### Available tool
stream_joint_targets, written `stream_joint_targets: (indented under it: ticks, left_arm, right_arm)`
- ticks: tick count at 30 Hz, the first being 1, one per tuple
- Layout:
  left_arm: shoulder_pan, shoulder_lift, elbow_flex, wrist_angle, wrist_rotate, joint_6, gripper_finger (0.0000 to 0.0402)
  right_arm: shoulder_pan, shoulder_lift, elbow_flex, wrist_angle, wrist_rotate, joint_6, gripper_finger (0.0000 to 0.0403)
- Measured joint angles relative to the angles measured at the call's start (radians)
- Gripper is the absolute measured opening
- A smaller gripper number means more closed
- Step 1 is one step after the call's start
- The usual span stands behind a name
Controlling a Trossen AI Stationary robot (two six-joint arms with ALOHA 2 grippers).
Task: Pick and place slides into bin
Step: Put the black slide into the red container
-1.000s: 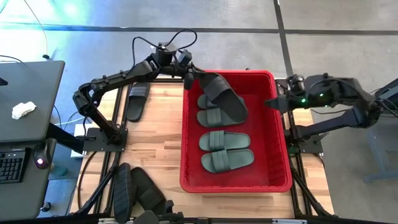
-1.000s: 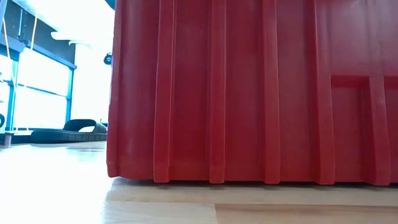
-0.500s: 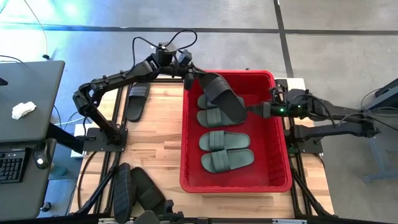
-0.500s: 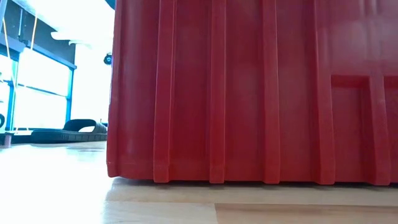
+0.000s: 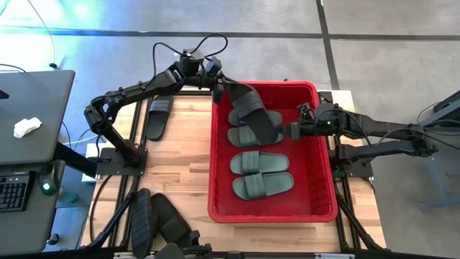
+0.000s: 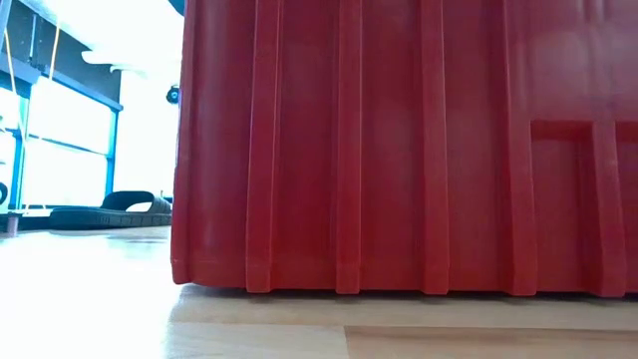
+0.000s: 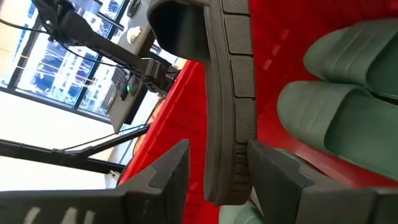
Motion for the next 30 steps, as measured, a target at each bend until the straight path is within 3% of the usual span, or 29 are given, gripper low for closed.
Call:
stream_joint_targets:
  ticks: [8,16,22,30]
  left_arm:
    - [0.0,0.0,0.0,-0.001,0.0,-0.004,0.0]
    - [0.0,0.0,0.0,0.001,-0.007,-0.011,0.0]
    - [0.0,0.0,0.0,0.001,-0.046,-0.01,0.0]
    - [0.0,0.0,0.0,0.005,-0.112,-0.009,0.0]
  right_arm:
    - [-0.009,-0.068,0.0,-0.046,0.067,-0.077,0.0149]
    - [-0.038,-0.094,0.0,-0.17,0.048,-0.076,0.0172]
    - [-0.038,-0.073,0.0,-0.084,0.031,-0.089,0.0201]
    - [-0.038,-0.071,0.0,-0.064,0.052,-0.072,0.0202]
